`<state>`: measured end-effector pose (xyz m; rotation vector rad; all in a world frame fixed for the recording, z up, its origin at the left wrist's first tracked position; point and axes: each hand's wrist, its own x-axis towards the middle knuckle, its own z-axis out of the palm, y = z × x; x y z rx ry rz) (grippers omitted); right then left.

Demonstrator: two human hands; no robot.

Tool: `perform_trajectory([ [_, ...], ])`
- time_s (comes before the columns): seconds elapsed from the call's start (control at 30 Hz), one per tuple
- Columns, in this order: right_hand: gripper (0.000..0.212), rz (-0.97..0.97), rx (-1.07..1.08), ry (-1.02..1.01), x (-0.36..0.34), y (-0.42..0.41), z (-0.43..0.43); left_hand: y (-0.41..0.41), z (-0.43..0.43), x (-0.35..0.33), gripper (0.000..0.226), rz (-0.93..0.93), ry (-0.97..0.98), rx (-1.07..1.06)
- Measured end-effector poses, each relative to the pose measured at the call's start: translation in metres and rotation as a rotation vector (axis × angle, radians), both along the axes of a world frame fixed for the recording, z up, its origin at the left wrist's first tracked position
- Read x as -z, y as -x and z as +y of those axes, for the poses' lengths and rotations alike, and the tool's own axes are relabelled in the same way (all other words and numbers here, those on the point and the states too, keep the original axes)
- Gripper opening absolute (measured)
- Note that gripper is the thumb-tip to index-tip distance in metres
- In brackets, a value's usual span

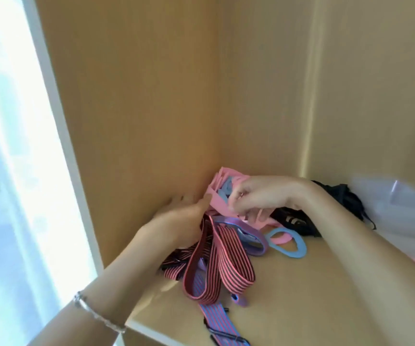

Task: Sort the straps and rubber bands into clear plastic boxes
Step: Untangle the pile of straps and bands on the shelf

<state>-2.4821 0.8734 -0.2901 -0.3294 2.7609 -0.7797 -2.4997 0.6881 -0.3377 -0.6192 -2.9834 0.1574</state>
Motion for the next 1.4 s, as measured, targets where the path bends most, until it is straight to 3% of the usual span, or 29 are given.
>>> perform_trajectory([
  [0.1, 0.023, -0.005, 0.027, 0.050, 0.002, 0.002, 0.011, -0.008, -0.005, -0.013, 0.074, -0.177, -0.149, 0.040],
  [0.2, 0.022, -0.141, 0.024, 0.034, 0.011, 0.004, 0.012, -0.020, 0.000, -0.023, 0.061, 0.043, -0.387, 0.237],
  [0.27, 0.022, -0.179, 0.016, 0.026, 0.014, 0.006, 0.011, -0.029, 0.012, -0.017, 0.051, 0.073, -0.448, 0.329],
  [0.4, 0.028, -0.318, -0.041, 0.079, 0.018, 0.006, 0.010, -0.021, 0.024, 0.018, 0.049, -0.016, -0.191, 0.268],
  [0.47, 0.031, -0.388, -0.024, 0.149, 0.020, 0.006, 0.015, -0.016, 0.019, 0.025, 0.045, 0.055, -0.127, 0.248],
  [0.53, 0.032, -0.422, -0.007, 0.196, 0.021, 0.007, 0.021, -0.019, 0.011, 0.028, 0.059, 0.142, -0.079, 0.298],
  [0.6, 0.032, -0.404, 0.005, 0.188, 0.022, 0.009, 0.026, -0.024, 0.001, 0.033, 0.071, 0.170, -0.090, 0.354],
  [0.77, 0.029, -0.346, 0.044, 0.170, 0.027, 0.011, 0.027, -0.036, -0.019, 0.047, 0.032, 0.280, -0.216, 0.386],
  [0.93, 0.021, -0.312, 0.068, 0.162, 0.025, 0.010, 0.030, -0.032, -0.012, 0.051, 0.030, 0.271, -0.261, 0.326],
  [1.0, 0.024, -0.352, 0.061, 0.148, 0.021, 0.006, 0.029, -0.026, -0.007, 0.052, 0.032, 0.322, -0.256, 0.280],
  [1.07, 0.040, -0.393, 0.046, 0.107, 0.017, 0.003, 0.027, -0.019, 0.002, 0.049, 0.043, 0.344, -0.241, 0.252],
  [1.13, 0.044, -0.403, 0.035, 0.042, 0.014, -0.001, 0.023, -0.012, 0.011, 0.043, 0.052, 0.236, -0.174, 0.209],
  [1.2, 0.042, -0.396, 0.037, -0.010, 0.012, -0.003, 0.020, -0.006, 0.014, 0.040, 0.042, 0.146, -0.113, 0.188],
  [1.27, 0.043, -0.397, 0.040, -0.050, 0.012, -0.004, 0.016, -0.005, 0.014, 0.040, 0.043, 0.138, -0.119, 0.210],
  [1.4, 0.037, -0.426, 0.035, -0.120, 0.017, -0.003, 0.007, -0.014, -0.004, 0.037, 0.068, 0.117, -0.264, 0.389],
])
